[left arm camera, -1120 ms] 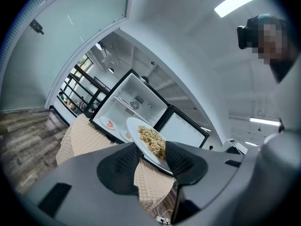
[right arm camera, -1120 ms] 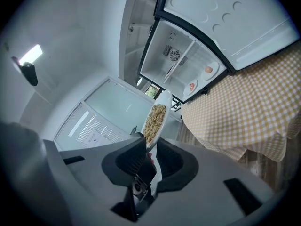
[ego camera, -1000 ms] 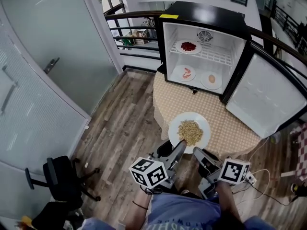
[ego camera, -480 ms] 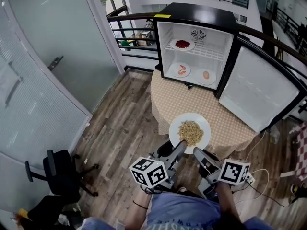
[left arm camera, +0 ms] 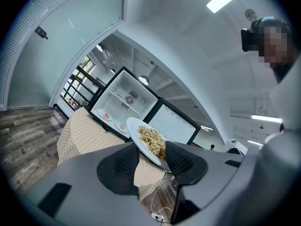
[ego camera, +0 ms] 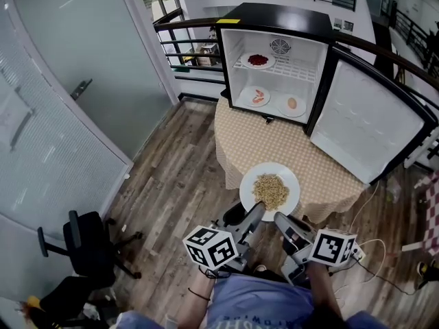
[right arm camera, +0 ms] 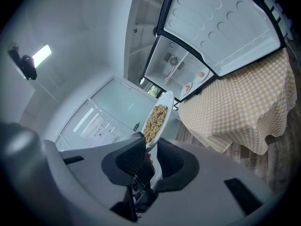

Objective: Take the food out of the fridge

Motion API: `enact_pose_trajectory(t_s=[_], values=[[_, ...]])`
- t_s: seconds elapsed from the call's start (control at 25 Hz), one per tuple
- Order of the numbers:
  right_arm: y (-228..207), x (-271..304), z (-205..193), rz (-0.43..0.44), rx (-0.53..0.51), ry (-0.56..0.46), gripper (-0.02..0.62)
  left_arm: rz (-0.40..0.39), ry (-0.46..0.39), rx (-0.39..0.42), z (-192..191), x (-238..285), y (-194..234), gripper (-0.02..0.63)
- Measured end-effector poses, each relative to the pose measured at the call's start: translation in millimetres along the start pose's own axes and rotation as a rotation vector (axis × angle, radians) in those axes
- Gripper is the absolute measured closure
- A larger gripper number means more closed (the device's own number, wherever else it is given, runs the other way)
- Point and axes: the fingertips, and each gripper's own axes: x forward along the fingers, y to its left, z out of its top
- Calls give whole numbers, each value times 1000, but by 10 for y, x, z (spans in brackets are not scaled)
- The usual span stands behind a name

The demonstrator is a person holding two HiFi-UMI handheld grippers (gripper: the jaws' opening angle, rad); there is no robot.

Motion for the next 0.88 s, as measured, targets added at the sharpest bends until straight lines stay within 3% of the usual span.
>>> enact_pose_trajectory(t_s=[0.88], values=[[6,10,41,-20,-25,-9,514,-12,13,7,48,32,2,422]])
